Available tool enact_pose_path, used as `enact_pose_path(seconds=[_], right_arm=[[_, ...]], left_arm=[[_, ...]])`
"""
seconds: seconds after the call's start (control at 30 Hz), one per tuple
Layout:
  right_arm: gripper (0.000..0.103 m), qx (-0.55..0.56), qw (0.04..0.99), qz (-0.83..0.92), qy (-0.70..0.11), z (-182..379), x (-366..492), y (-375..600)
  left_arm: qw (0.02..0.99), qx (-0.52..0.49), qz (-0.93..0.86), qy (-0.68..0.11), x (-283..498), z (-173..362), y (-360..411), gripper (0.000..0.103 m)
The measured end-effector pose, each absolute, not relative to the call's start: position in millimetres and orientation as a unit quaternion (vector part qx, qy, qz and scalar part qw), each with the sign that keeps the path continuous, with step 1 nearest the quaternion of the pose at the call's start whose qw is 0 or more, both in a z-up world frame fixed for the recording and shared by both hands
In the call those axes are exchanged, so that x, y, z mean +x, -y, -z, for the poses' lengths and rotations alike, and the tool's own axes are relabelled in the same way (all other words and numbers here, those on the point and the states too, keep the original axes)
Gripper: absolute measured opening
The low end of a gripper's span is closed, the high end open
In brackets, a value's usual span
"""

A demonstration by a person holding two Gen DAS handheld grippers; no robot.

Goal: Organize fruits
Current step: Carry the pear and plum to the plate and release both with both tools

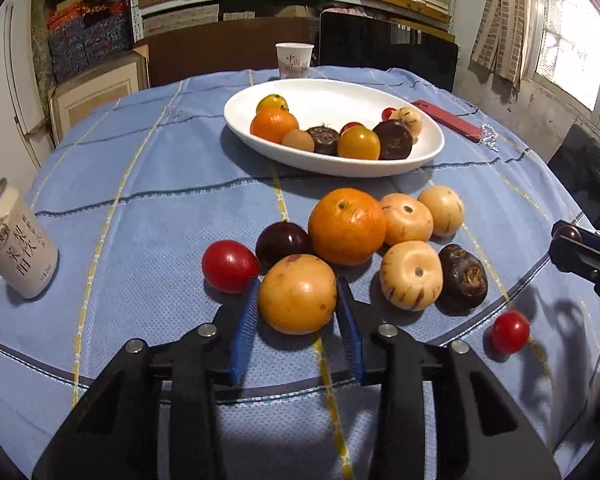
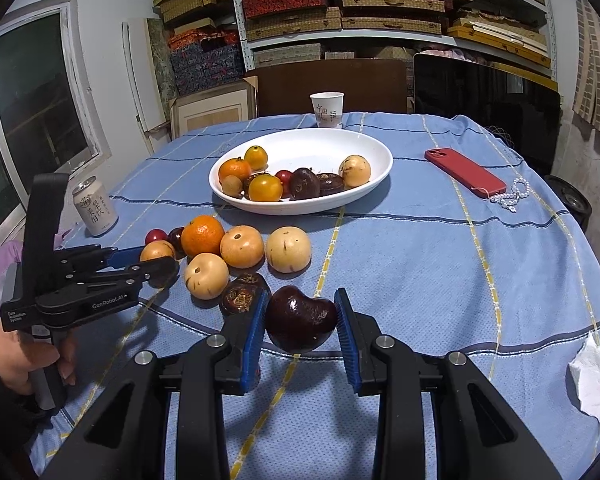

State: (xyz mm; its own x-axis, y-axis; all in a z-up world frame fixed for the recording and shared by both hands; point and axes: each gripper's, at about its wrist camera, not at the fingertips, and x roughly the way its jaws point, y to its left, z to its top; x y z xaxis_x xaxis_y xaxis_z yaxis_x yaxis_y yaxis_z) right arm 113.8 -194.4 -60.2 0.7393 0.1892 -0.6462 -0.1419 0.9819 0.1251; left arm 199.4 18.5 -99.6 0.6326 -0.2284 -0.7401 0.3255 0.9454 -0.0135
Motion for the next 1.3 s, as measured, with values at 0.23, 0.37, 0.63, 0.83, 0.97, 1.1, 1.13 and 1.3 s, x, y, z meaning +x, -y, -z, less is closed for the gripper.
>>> enact_pose_path(seconds=[0.23,0.37,0.63,0.83,0.97,1.1,1.13,1.3], right_arm=[[0.034,0.024,0.94,-0.093,-0.326,52,114,191],[0.034,0.01,0.953,-0.086,-0.289,31,120,188],[0.034,0.001,0.964,-0.064,-0.258,-2,176,190],[0.034,0.008,0.958,-0.049,-0.284,11,250,190],[0.034,0.003,0.951,-0.051,-0.306,27,286,188],[0.034,-0.008,0.946,-0.056,-0.319,43,304,184],[0.034,-0.01,0.946,-0.056,-0.319,45,306,183],[0.057,-0.01,0.948,-0.055,-0.312,50,307,184]], left_arm=[[0.919,0.045,0.155,-0.359,180,67,-25,0.037],[0.932,0.034,0.157,-0.325,179,34,-24,0.037],[0.928,-0.019,0.161,-0.336,246,4,-6,0.037],[0.922,-0.042,0.143,-0.357,314,22,15,0.037],[0.916,-0.034,0.134,-0.378,344,44,28,0.037],[0.91,-0.047,0.127,-0.392,361,62,27,0.037],[0.911,-0.045,0.126,-0.391,363,64,27,0.037],[0.914,-0.042,0.125,-0.384,365,66,26,0.047]])
